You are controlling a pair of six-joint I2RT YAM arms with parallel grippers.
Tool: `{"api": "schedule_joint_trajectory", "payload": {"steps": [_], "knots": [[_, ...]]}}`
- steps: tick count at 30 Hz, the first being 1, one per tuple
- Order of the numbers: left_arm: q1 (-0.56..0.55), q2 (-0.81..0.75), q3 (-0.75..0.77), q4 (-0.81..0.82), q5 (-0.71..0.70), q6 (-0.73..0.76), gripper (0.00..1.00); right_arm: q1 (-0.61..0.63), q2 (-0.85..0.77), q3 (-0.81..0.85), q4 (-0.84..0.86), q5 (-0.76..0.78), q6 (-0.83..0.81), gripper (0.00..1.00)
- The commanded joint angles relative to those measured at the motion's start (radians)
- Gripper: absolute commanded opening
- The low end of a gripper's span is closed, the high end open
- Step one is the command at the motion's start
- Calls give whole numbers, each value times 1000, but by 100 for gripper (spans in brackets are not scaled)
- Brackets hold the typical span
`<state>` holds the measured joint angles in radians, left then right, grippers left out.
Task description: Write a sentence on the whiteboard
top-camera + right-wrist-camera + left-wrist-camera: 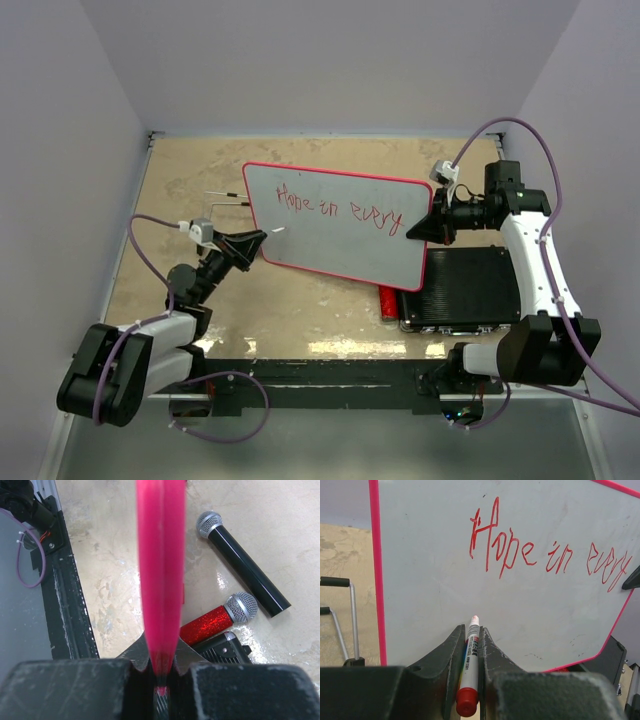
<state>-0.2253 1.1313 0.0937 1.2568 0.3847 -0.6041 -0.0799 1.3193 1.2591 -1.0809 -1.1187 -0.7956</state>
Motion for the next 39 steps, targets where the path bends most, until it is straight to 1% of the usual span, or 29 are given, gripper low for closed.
{"api": "schedule_joint_trajectory", "payload": {"steps": [1,19,39], "knots": [[-5,15,35,136,-3,58,0,-1,-14,28,42,-38,12,0],[-5,65,34,176,8,70,0,0,-14,19,56,-35,25,0],[-5,10,26,164,19,89,0,0,-12,17,59,-30,26,0]]}}
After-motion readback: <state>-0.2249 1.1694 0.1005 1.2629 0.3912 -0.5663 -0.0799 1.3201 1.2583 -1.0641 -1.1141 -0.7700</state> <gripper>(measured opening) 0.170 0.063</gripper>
